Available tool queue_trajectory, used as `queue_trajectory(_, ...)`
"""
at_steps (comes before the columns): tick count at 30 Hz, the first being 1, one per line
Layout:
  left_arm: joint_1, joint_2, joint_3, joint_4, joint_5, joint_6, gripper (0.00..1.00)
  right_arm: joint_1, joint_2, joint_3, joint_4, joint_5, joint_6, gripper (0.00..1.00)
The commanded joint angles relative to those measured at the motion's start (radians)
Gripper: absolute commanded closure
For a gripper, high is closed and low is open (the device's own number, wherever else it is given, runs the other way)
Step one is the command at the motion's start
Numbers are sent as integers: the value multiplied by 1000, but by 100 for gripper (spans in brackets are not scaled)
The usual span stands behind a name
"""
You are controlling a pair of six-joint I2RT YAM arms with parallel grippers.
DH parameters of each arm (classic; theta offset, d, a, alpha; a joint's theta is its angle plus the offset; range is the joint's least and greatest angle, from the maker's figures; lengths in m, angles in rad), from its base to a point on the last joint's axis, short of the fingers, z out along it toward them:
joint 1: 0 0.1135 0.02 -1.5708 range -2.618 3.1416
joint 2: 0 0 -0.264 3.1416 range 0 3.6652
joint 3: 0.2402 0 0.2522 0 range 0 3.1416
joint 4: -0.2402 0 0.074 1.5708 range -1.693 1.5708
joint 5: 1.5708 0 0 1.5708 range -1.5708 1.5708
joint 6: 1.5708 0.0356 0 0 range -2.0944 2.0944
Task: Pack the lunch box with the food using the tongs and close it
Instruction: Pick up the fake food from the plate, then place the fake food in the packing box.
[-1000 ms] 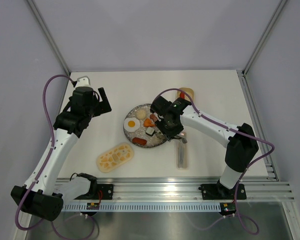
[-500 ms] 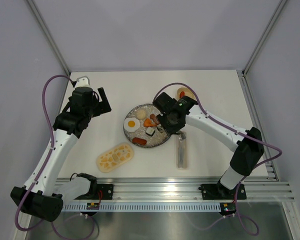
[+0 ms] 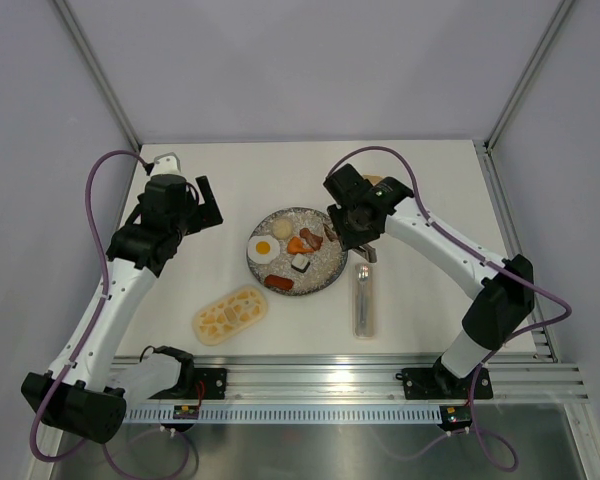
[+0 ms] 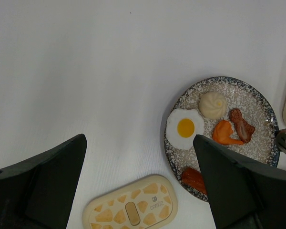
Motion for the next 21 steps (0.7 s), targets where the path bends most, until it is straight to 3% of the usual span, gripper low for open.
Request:
queue_trajectory(1, 4, -3, -5, 49, -9, 11, 1, -36, -38, 51, 42, 33, 40, 72)
queue_trajectory(21, 2, 14, -5, 55, -9, 13, 1, -174, -39, 63, 71, 44, 63, 71)
